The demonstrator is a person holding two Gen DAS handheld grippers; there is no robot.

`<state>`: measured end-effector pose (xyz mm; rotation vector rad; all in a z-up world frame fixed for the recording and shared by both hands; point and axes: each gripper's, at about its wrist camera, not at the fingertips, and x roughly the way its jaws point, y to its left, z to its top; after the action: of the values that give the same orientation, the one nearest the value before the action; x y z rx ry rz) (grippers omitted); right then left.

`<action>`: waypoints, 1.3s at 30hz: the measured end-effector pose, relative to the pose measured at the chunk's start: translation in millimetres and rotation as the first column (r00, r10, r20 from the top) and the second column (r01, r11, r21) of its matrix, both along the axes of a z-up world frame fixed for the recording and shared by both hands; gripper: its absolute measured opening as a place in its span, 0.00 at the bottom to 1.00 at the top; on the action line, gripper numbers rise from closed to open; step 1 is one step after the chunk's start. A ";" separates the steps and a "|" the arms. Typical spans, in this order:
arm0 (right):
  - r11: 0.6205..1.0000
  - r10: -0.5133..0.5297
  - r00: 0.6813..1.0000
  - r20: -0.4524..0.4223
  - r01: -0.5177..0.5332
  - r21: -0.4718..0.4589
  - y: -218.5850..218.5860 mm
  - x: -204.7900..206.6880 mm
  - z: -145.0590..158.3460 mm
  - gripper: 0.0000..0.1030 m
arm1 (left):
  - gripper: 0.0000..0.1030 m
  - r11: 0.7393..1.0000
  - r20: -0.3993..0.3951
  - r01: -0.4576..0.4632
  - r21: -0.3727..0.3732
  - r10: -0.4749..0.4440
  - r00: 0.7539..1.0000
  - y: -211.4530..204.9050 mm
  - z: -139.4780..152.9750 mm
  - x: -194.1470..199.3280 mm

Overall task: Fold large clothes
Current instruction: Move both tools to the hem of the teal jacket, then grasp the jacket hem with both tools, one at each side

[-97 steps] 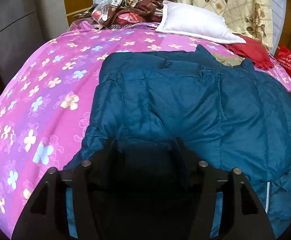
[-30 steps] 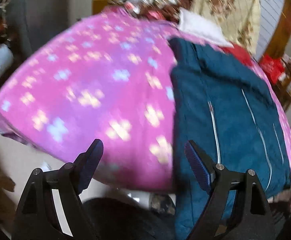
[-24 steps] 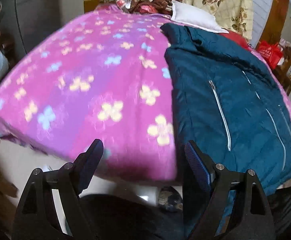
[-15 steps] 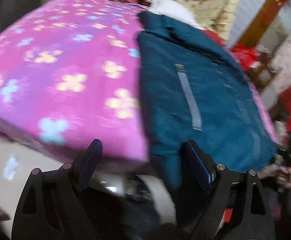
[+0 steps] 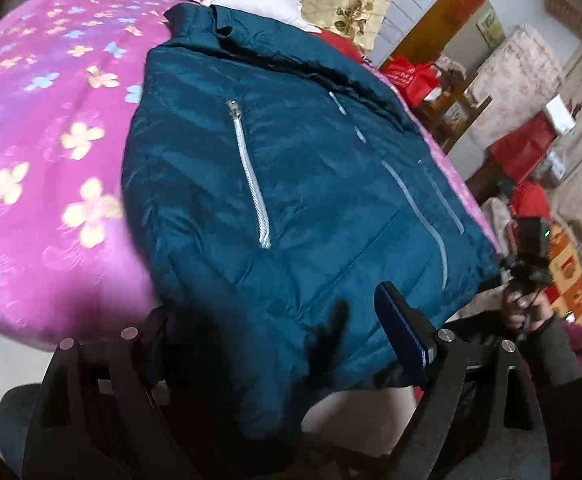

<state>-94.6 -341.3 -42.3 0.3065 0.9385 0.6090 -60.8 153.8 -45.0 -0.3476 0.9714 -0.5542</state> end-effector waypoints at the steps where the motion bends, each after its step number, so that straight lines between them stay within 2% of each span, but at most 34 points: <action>1: 1.000 -0.011 1.000 0.007 0.011 0.005 1.1 2.5 -0.7 0.95 | 0.86 1.000 -0.006 -0.008 -0.021 0.008 1.000 1.1 0.4 4.8; 3: 0.998 -0.060 0.998 0.028 0.059 0.035 -0.5 8.7 -3.2 0.94 | 0.85 0.999 -0.010 -0.041 -0.030 0.040 0.999 4.8 1.3 11.3; 5: 0.994 -0.089 0.996 0.030 0.087 0.063 -2.9 8.6 -4.8 0.94 | 0.71 0.998 -0.021 -0.065 -0.020 0.065 0.998 9.9 -0.1 12.4; 7: 0.995 -0.079 0.997 0.018 0.078 0.055 -2.4 3.6 -3.6 0.90 | 0.65 0.999 -0.023 -0.051 -0.004 0.051 0.998 12.2 0.2 5.1; 11: 0.999 -0.035 0.999 -0.010 0.035 0.019 -0.1 -11.2 0.8 0.88 | 0.65 0.997 0.008 0.017 0.072 -0.017 1.000 4.6 1.5 -10.7; 15: 0.997 -0.071 0.997 0.006 0.070 0.043 -0.8 2.4 -2.6 0.85 | 0.65 0.998 0.009 -0.020 0.068 0.019 1.000 -1.7 -0.4 9.1; 18: 0.992 -0.110 0.994 -0.011 0.111 0.059 -7.2 4.7 -4.1 0.72 | 0.65 0.993 0.018 -0.029 0.112 0.027 0.999 -6.9 -0.5 10.5; 19: 0.990 -0.123 0.992 -0.019 0.124 0.060 -9.4 2.6 -4.1 0.63 | 0.60 0.991 0.025 -0.027 0.132 0.024 0.999 -7.6 -0.5 6.2; 20: 0.987 -0.140 0.989 -0.037 0.143 0.072 -14.0 -0.8 -4.9 0.57 | 0.51 0.989 0.028 -0.028 0.144 0.025 0.999 -6.7 -0.9 2.4; 22: 0.985 -0.152 0.987 -0.048 0.155 0.076 -18.0 -5.0 -5.5 0.52 | 0.36 0.983 0.032 -0.054 0.174 0.049 0.998 -1.3 -2.4 -4.5; 26: 0.983 -0.167 0.986 -0.030 0.169 0.069 -16.6 -5.7 -5.3 0.50 | 0.36 0.986 0.020 -0.096 0.134 0.094 0.995 7.3 -4.6 -4.6; 32: 0.983 -0.183 0.983 -0.004 0.183 0.022 -8.2 -6.3 -3.6 0.51 | 0.48 0.965 0.067 -0.136 0.224 0.124 0.990 -13.5 -0.9 -5.7; 35: 0.979 -0.200 0.980 -0.002 0.200 0.039 -10.1 -6.7 -4.9 0.51 | 0.55 0.936 0.086 -0.177 0.304 0.158 0.984 -25.4 1.4 -7.1; 37: 0.976 -0.209 0.978 -0.008 0.209 0.059 -13.1 -5.8 -6.4 0.51 | 0.55 0.904 0.103 -0.218 0.367 0.193 0.976 -34.6 1.3 -8.8; 39: 0.975 -0.213 0.977 -0.011 0.213 0.063 -13.8 -5.9 -7.1 0.51 | 0.57 0.878 0.105 -0.271 0.394 0.250 0.963 -39.1 0.4 -9.2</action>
<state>-100.5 -355.2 -49.3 0.4598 0.8772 0.4420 -69.9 114.8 -44.6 -0.0864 0.9453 -0.1056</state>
